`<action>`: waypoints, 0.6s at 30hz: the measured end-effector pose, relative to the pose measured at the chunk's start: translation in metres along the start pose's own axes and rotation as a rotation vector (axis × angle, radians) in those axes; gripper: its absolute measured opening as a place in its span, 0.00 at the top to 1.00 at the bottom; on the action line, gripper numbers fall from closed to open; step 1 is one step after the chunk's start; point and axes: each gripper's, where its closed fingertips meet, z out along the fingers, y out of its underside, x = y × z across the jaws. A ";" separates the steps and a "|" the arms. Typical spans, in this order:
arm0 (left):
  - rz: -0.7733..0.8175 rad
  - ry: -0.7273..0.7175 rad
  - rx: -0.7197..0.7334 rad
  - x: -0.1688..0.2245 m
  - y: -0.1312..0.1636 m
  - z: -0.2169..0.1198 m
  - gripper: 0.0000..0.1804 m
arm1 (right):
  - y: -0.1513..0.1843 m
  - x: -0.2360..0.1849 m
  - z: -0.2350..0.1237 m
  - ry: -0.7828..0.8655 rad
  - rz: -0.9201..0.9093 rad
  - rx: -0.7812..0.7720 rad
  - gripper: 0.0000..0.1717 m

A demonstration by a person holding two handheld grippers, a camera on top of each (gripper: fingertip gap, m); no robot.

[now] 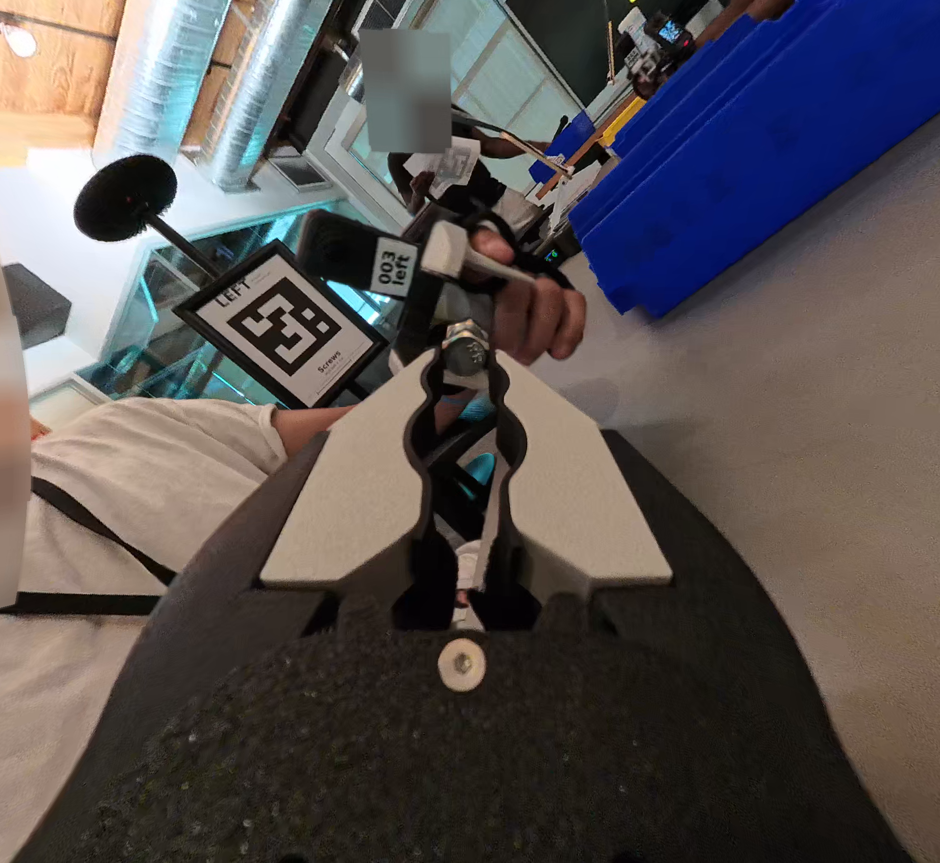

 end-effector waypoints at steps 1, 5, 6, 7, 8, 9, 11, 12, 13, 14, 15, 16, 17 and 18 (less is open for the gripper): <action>0.067 0.005 -0.033 -0.001 -0.001 -0.001 0.76 | -0.001 0.002 -0.001 -0.008 0.030 0.004 0.90; 0.549 0.002 -0.294 -0.007 0.017 0.000 0.78 | -0.003 -0.005 -0.005 -0.111 0.167 0.019 0.90; 0.673 0.004 -0.326 -0.007 0.018 0.001 0.79 | -0.004 -0.006 -0.005 -0.134 0.196 0.024 0.91; 0.782 0.009 -0.345 -0.007 0.017 0.003 0.81 | -0.003 -0.007 -0.005 -0.154 0.221 0.024 0.91; 0.868 0.023 -0.358 -0.006 0.016 0.006 0.81 | -0.003 -0.009 -0.005 -0.170 0.238 0.025 0.91; 0.930 0.035 -0.370 -0.005 0.015 0.009 0.81 | -0.003 -0.011 -0.005 -0.188 0.252 0.026 0.91; 0.985 0.048 -0.377 -0.006 0.011 0.014 0.80 | -0.004 -0.014 -0.004 -0.214 0.272 0.025 0.91; 0.992 0.055 -0.375 -0.006 0.010 0.015 0.79 | -0.004 -0.015 -0.005 -0.221 0.275 0.025 0.91; 0.995 0.058 -0.374 -0.007 0.009 0.016 0.79 | -0.004 -0.016 -0.005 -0.223 0.276 0.022 0.91; 0.997 0.060 -0.371 -0.008 0.008 0.016 0.81 | -0.004 -0.016 -0.005 -0.227 0.277 0.021 0.90; 0.998 0.066 -0.366 -0.008 0.008 0.015 0.82 | -0.005 -0.016 -0.006 -0.231 0.280 0.023 0.90; 1.004 0.066 -0.357 -0.008 0.006 0.015 0.84 | -0.005 -0.016 -0.006 -0.231 0.283 0.022 0.90; 1.011 0.064 -0.344 -0.007 0.004 0.014 0.85 | -0.004 -0.015 -0.006 -0.228 0.284 0.018 0.90; 1.014 0.067 -0.333 -0.005 0.003 0.013 0.88 | -0.004 -0.015 -0.007 -0.227 0.285 0.018 0.90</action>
